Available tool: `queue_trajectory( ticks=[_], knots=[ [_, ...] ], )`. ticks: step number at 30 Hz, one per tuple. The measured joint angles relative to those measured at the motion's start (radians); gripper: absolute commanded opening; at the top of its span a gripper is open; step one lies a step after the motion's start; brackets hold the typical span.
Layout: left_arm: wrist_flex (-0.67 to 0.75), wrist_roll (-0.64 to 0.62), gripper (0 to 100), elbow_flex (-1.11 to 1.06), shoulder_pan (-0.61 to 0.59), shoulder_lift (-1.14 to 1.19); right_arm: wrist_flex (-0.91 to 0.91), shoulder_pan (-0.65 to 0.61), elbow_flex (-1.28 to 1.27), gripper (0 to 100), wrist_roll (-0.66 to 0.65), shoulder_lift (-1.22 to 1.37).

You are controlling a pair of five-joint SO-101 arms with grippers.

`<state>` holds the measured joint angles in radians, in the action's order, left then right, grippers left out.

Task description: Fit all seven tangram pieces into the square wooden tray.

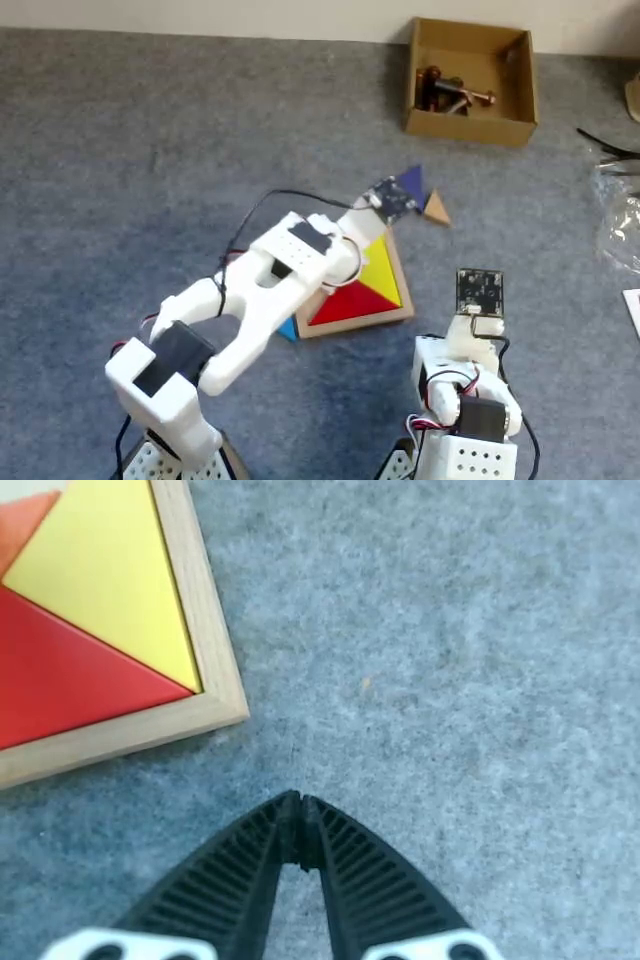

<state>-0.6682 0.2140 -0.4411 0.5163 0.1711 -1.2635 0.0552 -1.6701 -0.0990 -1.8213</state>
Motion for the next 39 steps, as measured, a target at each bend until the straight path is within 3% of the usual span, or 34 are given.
queue_trajectory(
  ticks=[6,17,32,39],
  knots=[
    [0.023,0.11,1,0.0,0.009,0.002,0.0,0.0,0.0,0.5,0.0,0.0],
    [0.023,0.121,1,0.0,0.008,0.002,0.0,0.0,0.0,0.5,0.0,0.0],
    [0.023,-0.285,1,0.0,-0.048,0.002,0.0,0.0,0.0,0.5,0.0,0.0],
    [0.017,-0.347,1,0.0,-0.064,0.002,0.0,0.0,0.0,0.5,0.0,0.0]
  ],
)
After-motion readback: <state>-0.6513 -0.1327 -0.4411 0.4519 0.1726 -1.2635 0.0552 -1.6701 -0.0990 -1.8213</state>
